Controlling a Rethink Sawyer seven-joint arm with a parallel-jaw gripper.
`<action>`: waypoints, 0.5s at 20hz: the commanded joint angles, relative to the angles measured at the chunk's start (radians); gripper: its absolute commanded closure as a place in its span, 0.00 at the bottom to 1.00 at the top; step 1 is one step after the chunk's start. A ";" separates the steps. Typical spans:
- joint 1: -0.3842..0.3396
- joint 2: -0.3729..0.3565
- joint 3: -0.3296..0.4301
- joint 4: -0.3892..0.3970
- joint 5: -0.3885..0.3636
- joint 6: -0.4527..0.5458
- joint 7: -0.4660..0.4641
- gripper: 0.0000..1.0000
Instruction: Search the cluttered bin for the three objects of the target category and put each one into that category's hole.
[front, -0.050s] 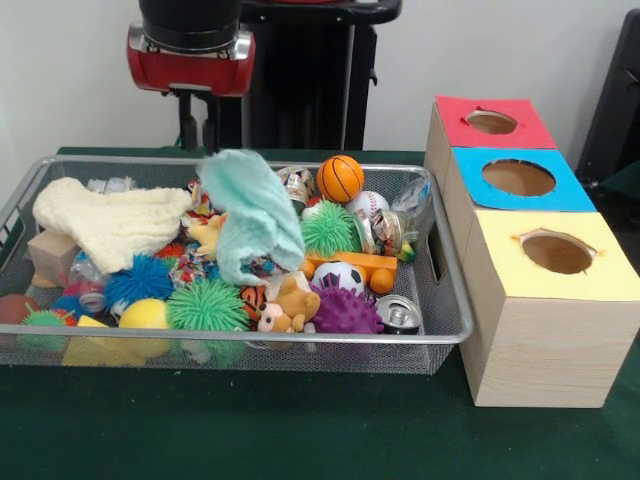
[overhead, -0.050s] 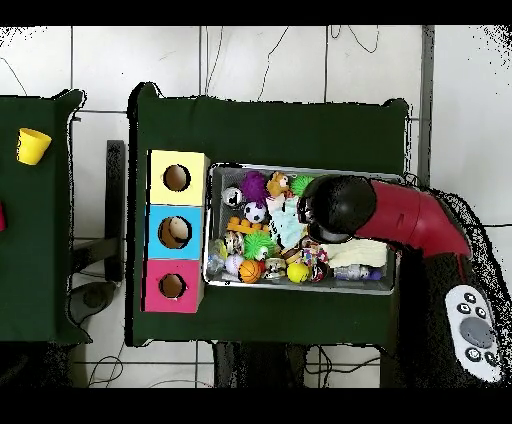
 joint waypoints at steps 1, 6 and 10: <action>-0.003 -0.003 0.128 -0.006 -0.078 0.078 -0.235 0.00; 0.018 -0.007 0.124 -0.008 -0.092 0.084 -0.186 0.00; 0.035 -0.016 0.129 0.009 -0.088 0.055 -0.137 0.00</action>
